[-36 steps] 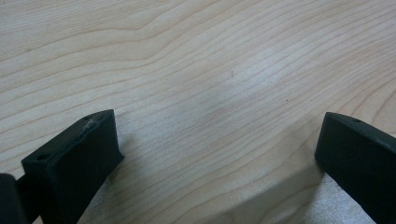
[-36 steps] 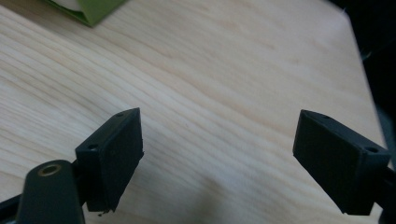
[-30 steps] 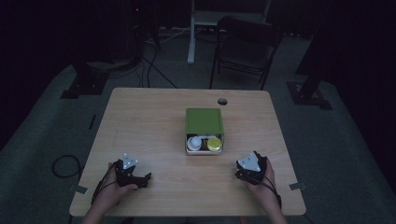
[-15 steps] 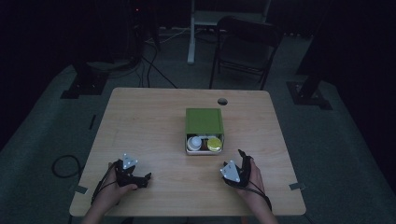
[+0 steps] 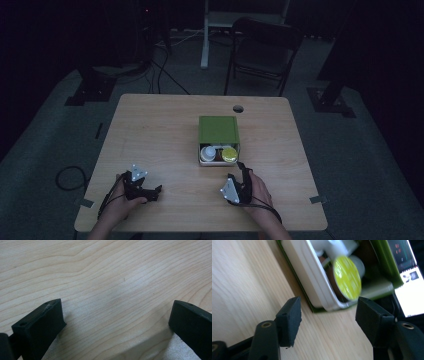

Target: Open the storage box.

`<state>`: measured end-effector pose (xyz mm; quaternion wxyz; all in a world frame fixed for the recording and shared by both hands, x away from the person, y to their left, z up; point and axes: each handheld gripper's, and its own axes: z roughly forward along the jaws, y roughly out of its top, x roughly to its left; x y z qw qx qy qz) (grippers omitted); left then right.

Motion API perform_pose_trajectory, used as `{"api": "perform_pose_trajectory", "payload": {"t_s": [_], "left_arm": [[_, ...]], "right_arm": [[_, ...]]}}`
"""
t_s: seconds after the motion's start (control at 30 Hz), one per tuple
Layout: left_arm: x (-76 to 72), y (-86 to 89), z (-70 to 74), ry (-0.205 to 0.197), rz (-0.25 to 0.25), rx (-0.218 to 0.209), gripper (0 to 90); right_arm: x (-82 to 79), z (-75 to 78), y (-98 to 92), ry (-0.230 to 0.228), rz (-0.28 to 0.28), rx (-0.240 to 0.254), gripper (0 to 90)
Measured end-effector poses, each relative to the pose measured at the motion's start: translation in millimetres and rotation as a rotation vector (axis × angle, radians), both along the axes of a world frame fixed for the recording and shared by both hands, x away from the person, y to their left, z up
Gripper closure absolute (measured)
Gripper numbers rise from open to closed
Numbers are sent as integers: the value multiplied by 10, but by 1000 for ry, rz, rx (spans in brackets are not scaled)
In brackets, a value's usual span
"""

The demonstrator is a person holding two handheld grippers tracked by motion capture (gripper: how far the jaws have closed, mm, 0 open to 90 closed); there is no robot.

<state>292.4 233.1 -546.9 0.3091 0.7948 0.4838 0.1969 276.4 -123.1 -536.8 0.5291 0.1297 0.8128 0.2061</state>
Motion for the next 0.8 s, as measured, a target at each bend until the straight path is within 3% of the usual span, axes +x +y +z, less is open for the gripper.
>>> {"api": "perform_pose_trajectory", "payload": {"t_s": [0.13, 0.33, 0.47, 0.53, 0.63, 0.8], "left_arm": [[0, 0, 0, 0, 0, 0, 1], [0, 0, 0, 0, 0, 0, 1], [0, 0, 0, 0, 0, -1, 1], [0, 0, 0, 0, 0, -1, 1], [0, 0, 0, 0, 0, 0, 1], [0, 0, 0, 0, 0, 0, 1]], "right_arm": [[-10, -25, 112, -1, 46, -40, 384], [-11, -78, 268, -59, 102, -145, 441], [24, -78, 344, -47, 106, -196, 448], [47, -71, 382, -50, 107, -209, 472], [59, -59, 418, -106, 105, -221, 512], [98, -61, 457, -118, 112, -246, 548]]}}
